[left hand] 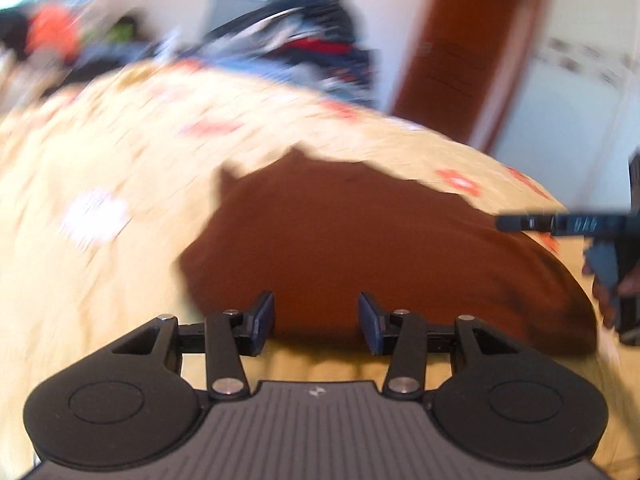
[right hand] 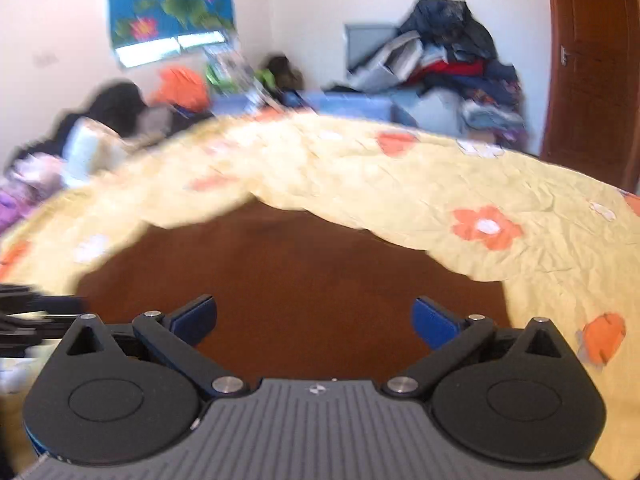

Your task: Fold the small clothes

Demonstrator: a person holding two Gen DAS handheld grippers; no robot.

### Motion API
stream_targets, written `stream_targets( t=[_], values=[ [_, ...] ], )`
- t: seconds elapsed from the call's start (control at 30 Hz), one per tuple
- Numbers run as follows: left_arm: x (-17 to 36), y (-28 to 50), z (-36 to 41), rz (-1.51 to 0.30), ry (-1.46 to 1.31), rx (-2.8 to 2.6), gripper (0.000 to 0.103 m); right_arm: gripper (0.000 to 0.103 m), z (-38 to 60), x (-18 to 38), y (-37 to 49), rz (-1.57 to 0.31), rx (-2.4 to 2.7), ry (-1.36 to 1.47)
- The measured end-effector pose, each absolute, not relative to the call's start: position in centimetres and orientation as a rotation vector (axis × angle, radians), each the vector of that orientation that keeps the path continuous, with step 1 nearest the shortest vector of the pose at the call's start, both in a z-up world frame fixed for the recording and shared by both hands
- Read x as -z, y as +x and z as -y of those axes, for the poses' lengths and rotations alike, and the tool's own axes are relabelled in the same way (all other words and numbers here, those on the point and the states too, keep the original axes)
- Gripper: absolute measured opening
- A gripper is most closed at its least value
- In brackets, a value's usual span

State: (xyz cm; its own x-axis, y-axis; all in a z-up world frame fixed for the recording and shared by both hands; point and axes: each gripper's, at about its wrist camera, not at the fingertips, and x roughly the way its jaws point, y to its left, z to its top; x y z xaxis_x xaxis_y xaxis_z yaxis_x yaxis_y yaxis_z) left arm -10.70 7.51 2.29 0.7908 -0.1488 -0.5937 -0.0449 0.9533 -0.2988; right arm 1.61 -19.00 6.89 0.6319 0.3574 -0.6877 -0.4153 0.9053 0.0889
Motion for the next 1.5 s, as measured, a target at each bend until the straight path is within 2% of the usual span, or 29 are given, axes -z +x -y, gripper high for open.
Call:
stream_targets(
  t=[0.13,0.33,0.4,0.57,0.77,0.87,0.97,1.07,1.13,1.17,1.2,1.23,1.3,1.4,1.5],
  values=[
    [-1.1,-11.2,-10.4,-0.661,-0.561,-0.007,0.045,0.103,20.1,-1.8,7.3,-0.947,-0.343,-0.073],
    [-0.4,-12.3,-11.5,-0.622,-0.763,-0.065,0.048,0.103,20.7,0.1,6.5,-0.840,-0.343,-0.053],
    [-0.1,-13.0,-11.2,-0.620,-0.789,-0.080,0.055,0.103,20.5,0.2,6.3,-0.836,-0.338,-0.066],
    [-0.4,-12.7,-11.9,-0.627,-0.792,-0.097,0.058,0.103,20.5,-0.7,5.9,-0.856,-0.311,-0.066],
    [0.1,-10.5,-12.3,-0.575,-0.880,-0.102,0.073,0.103,20.3,-2.7,-0.9,-0.847,-0.380,-0.050],
    [-0.2,-9.6,-11.4,-0.578,-0.885,-0.135,0.073,0.103,19.7,-1.6,-4.2,-0.810,-0.395,-0.203],
    [-0.4,-9.2,-10.9,-0.584,-0.862,-0.148,0.072,0.103,19.8,-3.0,-5.8,-0.843,-0.379,-0.191],
    [-0.4,-9.1,-10.7,-0.582,-0.844,-0.155,0.072,0.103,20.5,-4.7,-7.6,-0.771,-0.386,-0.147],
    [-0.5,-8.8,-10.6,-0.593,-0.833,-0.168,0.059,0.103,20.7,-4.5,-8.0,-0.781,-0.424,-0.107],
    [-0.4,-8.5,-10.5,-0.620,-0.832,-0.170,0.039,0.103,20.7,-3.6,-7.8,-0.826,-0.446,-0.113],
    [-0.3,-8.0,-10.6,-0.644,-0.835,-0.176,0.030,0.103,20.7,-2.5,-7.6,-0.855,-0.443,-0.137],
    [-0.3,-7.9,-10.7,-0.655,-0.840,-0.182,0.029,0.103,20.7,-2.2,-8.0,-0.797,-0.445,-0.193],
    [-0.8,-7.7,-10.6,-0.660,-0.826,-0.189,0.024,0.103,21.3,-3.0,-7.3,-0.818,-0.446,-0.174],
    [-2.6,-7.4,-9.1,-0.619,-0.720,-0.171,0.017,0.103,24.3,-5.9,-6.8,-0.787,-0.419,0.099],
    [-5.1,-6.5,-5.1,-0.562,-0.548,-0.069,0.014,0.103,28.3,-7.9,-7.1,-0.705,-0.480,0.421]
  ],
)
